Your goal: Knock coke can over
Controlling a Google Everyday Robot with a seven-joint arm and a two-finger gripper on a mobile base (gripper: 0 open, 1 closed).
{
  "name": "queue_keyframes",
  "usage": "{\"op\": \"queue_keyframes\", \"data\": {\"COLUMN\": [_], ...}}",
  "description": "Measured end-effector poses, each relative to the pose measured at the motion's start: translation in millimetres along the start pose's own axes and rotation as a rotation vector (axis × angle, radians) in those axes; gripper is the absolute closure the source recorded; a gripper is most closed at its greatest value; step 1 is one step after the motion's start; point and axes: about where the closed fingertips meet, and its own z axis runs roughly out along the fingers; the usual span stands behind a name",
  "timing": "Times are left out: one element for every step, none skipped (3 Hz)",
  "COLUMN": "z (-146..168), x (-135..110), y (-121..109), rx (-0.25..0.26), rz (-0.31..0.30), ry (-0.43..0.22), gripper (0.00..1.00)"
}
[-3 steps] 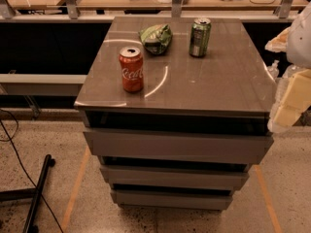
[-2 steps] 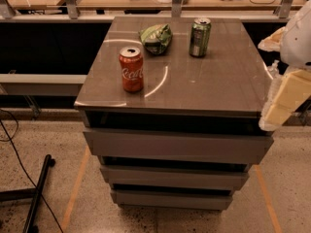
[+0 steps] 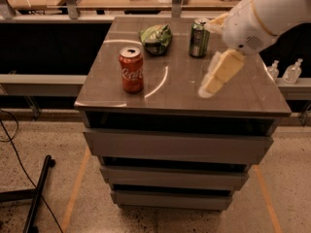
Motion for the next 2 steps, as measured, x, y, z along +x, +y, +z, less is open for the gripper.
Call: {"op": "queue_keyframes", "data": {"z": [66.8,92.6], "x": [-55.6,-71.4], "y": [-35.5,-56.2], "rx": [-0.030,0.007], "rz": [-0.016,0.052], "ry": [-0.150,-0.194], "gripper": [0.00,0.00]}}
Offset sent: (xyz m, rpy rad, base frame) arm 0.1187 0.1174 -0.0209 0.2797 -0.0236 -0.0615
